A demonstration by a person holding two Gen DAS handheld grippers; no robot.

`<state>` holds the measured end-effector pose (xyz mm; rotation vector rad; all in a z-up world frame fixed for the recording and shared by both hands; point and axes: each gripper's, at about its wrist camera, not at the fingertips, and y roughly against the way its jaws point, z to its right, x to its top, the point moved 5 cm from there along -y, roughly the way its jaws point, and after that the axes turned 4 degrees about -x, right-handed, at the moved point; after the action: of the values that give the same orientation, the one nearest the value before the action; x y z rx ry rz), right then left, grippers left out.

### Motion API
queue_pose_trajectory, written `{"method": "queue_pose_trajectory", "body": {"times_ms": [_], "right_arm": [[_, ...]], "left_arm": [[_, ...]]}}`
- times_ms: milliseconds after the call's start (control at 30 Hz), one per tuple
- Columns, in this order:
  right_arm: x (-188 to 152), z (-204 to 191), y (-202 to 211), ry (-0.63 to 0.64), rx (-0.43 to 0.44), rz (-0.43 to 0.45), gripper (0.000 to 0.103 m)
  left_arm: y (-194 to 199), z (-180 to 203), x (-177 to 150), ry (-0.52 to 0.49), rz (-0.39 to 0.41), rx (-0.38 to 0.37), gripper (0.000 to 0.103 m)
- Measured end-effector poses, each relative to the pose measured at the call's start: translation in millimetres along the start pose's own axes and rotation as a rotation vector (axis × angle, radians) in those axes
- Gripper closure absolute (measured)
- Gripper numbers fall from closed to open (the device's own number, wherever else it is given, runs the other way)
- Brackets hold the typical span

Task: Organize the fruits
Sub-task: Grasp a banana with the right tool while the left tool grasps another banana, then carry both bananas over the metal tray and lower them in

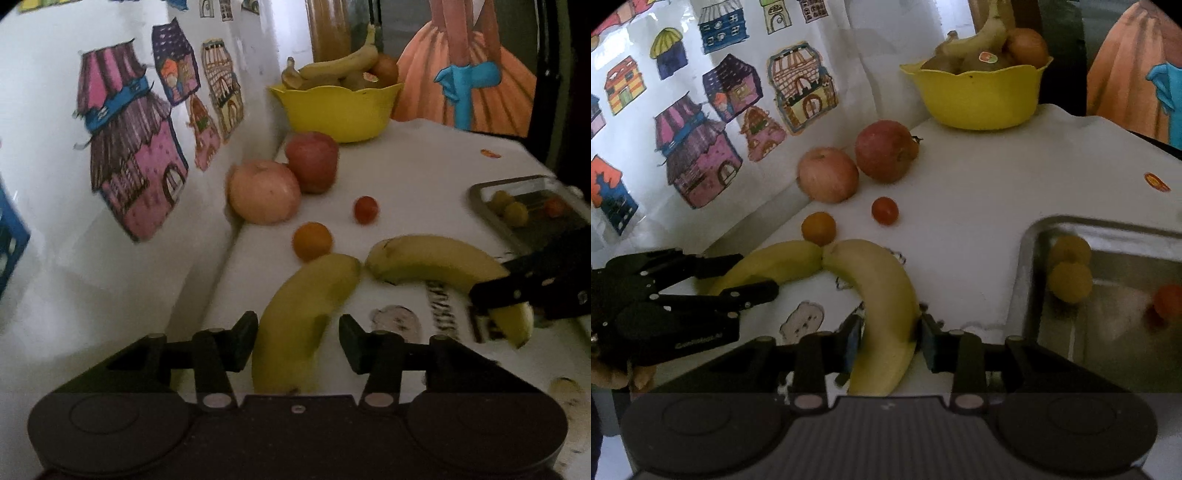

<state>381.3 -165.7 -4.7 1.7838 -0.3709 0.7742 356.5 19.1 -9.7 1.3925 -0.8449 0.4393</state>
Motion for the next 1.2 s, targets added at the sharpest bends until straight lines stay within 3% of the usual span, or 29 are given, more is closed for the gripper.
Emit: {"method": "queue_pose_trajectory", "body": {"times_ms": [167, 333, 567, 733, 800, 833, 933, 1200], "right_arm": [[-20.8, -12.8, 17.7, -0.008, 0.027, -0.023, 0.065], [-25.7, -24.0, 25.3, 0.034, -0.004, 0.008, 0.06], [-27.1, -38.1, 13.2, 0.148, -0.066, 0.073, 0.055], [-33.8, -45.8, 7.8, 0.214, -0.105, 0.13, 0.041], [-34.5, -49.2, 7.6, 0.226, -0.111, 0.137, 0.042], [-34.5, -49.5, 7.9, 0.221, -0.102, 0.137, 0.047], [-33.8, -49.3, 8.6, 0.224, -0.128, 0.148, 0.062], [-48.6, -60.4, 21.4, 0.265, -0.109, 0.127, 0.065]], "left_arm": [[11.0, 5.1, -12.4, 0.018, -0.007, -0.066, 0.052], [-1.8, 1.6, -11.7, 0.057, 0.001, -0.058, 0.045], [-9.2, -1.0, -8.0, 0.076, 0.037, -0.039, 0.043], [-7.6, 2.3, -10.2, 0.073, 0.061, -0.05, 0.055], [-6.6, 4.2, -10.2, 0.072, 0.063, -0.038, 0.059], [-6.2, 3.6, -10.1, 0.076, 0.063, -0.03, 0.065], [-3.0, -0.4, -12.1, 0.111, 0.06, -0.048, 0.065], [27.7, 13.7, -37.4, 0.11, 0.045, -0.087, 0.066]]}}
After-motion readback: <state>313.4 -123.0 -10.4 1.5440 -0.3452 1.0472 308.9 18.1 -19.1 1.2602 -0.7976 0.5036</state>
